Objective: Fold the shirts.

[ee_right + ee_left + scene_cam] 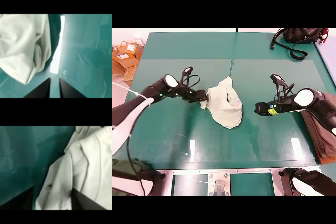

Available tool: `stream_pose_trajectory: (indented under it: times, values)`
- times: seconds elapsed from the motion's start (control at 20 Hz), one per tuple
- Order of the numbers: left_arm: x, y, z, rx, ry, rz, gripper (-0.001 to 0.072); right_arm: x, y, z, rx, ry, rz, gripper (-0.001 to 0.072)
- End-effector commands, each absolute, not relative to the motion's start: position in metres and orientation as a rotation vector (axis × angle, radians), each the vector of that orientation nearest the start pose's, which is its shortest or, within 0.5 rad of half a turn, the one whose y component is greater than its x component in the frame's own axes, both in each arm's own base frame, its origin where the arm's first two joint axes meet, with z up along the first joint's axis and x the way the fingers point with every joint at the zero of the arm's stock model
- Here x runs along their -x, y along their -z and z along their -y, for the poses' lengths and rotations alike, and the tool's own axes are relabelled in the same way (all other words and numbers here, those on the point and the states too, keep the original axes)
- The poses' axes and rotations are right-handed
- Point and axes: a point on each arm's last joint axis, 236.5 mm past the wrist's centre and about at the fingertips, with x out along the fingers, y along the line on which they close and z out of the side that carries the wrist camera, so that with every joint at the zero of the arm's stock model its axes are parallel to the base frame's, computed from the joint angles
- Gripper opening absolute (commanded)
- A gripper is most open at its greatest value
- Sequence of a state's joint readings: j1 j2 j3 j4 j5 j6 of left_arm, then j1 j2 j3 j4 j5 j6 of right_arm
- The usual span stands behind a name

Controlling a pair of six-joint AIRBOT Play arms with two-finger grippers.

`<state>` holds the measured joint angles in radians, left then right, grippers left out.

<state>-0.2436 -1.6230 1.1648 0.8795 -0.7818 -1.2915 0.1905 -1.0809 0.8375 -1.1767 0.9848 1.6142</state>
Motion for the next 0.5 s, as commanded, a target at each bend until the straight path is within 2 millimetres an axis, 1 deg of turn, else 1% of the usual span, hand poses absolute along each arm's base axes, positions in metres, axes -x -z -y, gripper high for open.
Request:
stream_pose_trajectory:
  times: [0.0, 0.05, 0.1, 0.15, 0.2, 0.3, 0.35, 0.45]
  values:
    - [-0.44, 0.095, 0.225, 0.365, 0.533, -1.171, 0.0212, -0.349, 0.02, -0.137, -0.407, -0.252, -1.241, 0.0204]
    - [-0.439, 0.093, 0.222, 0.344, 0.546, -1.172, 0.0033, -0.364, 0.023, -0.134, -0.427, -0.245, -1.231, 0.0245]
    - [-0.439, 0.089, 0.217, 0.335, 0.56, -1.186, 0.0027, -0.383, 0.025, -0.132, -0.446, -0.246, -1.216, 0.0364]
    - [-0.437, 0.084, 0.212, 0.328, 0.574, -1.201, 0.0027, -0.404, 0.025, -0.131, -0.468, -0.251, -1.196, 0.0433]
    - [-0.436, 0.077, 0.207, 0.323, 0.592, -1.218, 0.0027, -0.425, 0.026, -0.132, -0.487, -0.258, -1.177, 0.0433]
    - [-0.437, 0.068, 0.196, 0.304, 0.617, -1.237, 0.0028, -0.462, 0.032, -0.145, -0.549, -0.279, -1.164, 0.0433]
    - [-0.438, 0.065, 0.193, 0.301, 0.62, -1.239, 0.0028, -0.477, 0.037, -0.157, -0.597, -0.297, -1.168, 0.0433]
    - [-0.44, 0.065, 0.19, 0.297, 0.614, -1.234, 0.0028, -0.502, 0.053, -0.19, -0.68, -0.341, -1.188, 0.0432]
